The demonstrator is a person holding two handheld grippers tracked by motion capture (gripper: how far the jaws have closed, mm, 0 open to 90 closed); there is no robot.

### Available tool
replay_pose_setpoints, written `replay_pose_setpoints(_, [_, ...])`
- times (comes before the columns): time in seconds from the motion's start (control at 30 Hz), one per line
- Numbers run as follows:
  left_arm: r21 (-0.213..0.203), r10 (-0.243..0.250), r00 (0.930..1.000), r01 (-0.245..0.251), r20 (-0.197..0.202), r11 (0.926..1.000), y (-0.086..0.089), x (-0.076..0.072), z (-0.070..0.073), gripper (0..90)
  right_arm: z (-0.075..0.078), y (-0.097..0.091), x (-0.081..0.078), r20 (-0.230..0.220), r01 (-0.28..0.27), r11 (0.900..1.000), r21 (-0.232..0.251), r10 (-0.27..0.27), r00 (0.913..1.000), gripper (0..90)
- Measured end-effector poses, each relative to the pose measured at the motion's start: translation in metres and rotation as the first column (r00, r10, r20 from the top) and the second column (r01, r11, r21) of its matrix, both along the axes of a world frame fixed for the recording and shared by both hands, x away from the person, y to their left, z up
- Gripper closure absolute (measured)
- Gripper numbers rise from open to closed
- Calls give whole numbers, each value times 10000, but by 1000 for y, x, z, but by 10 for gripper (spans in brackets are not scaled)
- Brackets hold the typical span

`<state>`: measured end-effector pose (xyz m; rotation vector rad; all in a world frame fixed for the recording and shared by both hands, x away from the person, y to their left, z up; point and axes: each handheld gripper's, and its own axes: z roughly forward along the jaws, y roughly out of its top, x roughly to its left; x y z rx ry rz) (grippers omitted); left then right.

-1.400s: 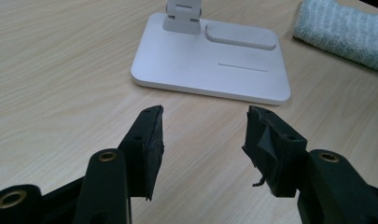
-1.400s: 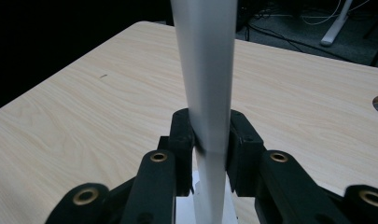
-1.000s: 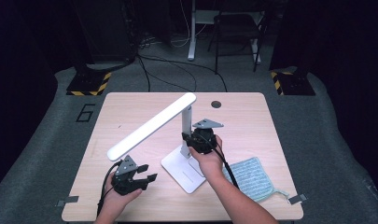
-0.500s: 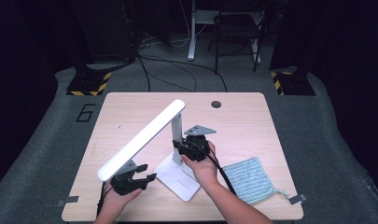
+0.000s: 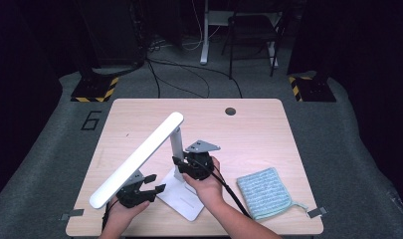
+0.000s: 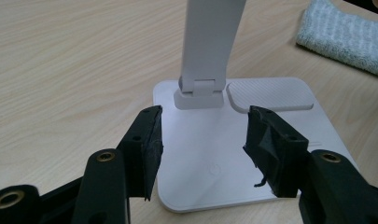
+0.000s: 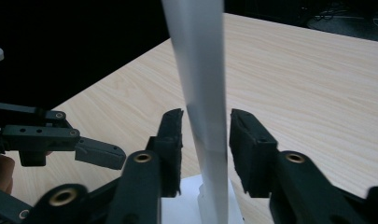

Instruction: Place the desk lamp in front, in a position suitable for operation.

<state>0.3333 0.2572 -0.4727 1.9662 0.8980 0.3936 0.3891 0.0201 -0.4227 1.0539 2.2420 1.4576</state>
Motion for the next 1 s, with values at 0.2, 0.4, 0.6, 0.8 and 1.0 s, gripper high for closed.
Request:
replay_pose_setpoints(0.2, [-103,57,10000,-57,-49,9999,2,1,1,464,0,-15,-3,-72,206,9990,409,-203,9998,537])
replay_pose_setpoints(0.4, [-100,10,10000,-11,-89,9999,1,1,0,459,-2,-30,-19,730,-11,10000,73,6,9973,501])
replay_pose_setpoints(0.6, [-55,-34,10000,34,1,10000,-1,0,0,453,-19,-48,-41,970,-26,9989,-466,71,9953,501])
replay_pose_setpoints(0.8, [-88,3,10000,-2,31,10000,-1,-1,0,453,-38,-67,-59,857,175,9966,-806,-105,9963,479])
replay_pose_setpoints(1.0, [-1,47,10000,-47,79,10000,0,0,0,451,-59,-74,-63,262,-32,9974,-715,51,9996,503])
